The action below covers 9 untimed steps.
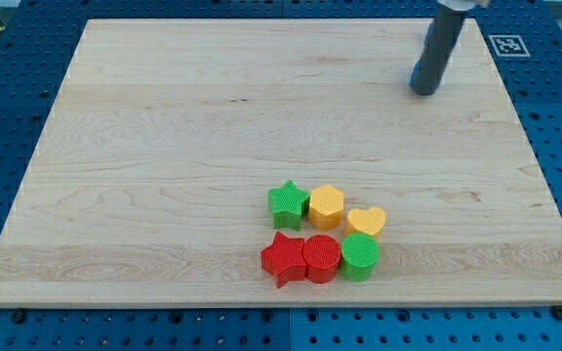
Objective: Move the blue triangle bottom of the blue cube
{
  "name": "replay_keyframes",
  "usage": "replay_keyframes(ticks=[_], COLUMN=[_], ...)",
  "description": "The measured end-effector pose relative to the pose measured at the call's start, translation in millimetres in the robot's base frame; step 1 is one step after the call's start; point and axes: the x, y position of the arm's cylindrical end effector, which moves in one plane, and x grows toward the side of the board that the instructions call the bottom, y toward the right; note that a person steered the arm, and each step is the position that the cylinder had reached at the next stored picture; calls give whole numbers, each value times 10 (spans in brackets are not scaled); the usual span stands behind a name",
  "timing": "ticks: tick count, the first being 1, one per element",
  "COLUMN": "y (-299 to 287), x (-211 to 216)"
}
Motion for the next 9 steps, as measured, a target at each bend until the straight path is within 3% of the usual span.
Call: replay_keyframes(ticks=[3, 5, 9], y=[180, 219, 530], x=[-473, -517, -114])
